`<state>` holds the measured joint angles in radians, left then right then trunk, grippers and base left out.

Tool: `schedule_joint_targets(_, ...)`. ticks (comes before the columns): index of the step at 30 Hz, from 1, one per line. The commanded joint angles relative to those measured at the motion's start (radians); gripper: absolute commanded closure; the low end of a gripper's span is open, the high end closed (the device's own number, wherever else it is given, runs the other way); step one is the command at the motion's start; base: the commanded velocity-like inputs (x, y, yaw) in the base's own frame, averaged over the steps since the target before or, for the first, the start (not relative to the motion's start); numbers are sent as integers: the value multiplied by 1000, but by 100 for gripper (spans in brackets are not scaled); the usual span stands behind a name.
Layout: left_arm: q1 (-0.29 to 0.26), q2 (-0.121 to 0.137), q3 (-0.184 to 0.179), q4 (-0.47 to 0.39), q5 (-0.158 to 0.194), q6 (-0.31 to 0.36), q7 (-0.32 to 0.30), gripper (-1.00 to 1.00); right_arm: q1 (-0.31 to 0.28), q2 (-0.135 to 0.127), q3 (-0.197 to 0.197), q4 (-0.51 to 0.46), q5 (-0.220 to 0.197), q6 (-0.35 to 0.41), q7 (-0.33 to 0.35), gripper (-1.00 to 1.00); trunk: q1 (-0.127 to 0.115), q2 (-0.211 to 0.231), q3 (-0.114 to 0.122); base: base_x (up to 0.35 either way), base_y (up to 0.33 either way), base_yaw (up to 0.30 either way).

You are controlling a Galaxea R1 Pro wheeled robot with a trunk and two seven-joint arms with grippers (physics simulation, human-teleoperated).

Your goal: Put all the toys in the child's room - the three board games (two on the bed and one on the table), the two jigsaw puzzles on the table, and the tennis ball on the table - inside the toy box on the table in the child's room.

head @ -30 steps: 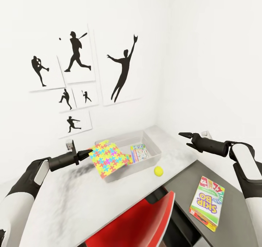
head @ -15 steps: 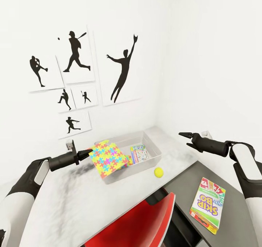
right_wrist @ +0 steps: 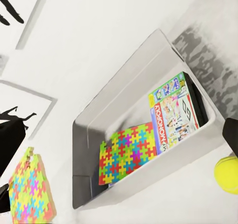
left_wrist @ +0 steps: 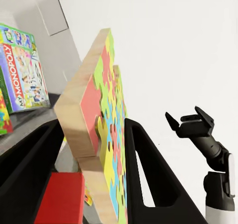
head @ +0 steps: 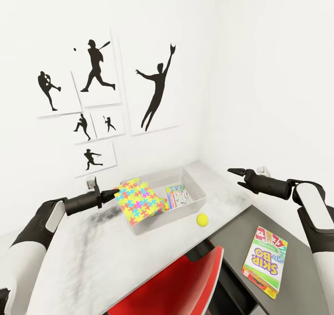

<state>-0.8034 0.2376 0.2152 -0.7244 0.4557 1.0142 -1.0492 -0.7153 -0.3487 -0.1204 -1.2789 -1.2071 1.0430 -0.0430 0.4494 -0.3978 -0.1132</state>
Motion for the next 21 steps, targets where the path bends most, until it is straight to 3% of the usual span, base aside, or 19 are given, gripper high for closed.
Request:
schedule_joint_targets(1, -21, -3, 1, 0, -3, 3, 13, 100, -1, 0, -1, -1, -5, 4, -5, -100, 1, -2, -2, 0, 0, 0)
schedule_joint_targets(9, -148, -25, 0, 18, -1, 1, 125, 100, -1, 0, 1, -2, -6, 4, -4, -100, 1, -2, -2, 0, 0, 0)
schedule_joint_targets(15, -225, -85, 0, 80, -1, -11, 306, 100, -1, 1, 1, -8, -5, 4, -4, -100, 1, -2, -2, 0, 0, 0)
schedule_joint_targets(21, -246, -131, -1, 129, -2, -90, 409, 100, -1, 1, 1, -56, -6, 4, -4, -100, 1, -2, -2, 0, 0, 0)
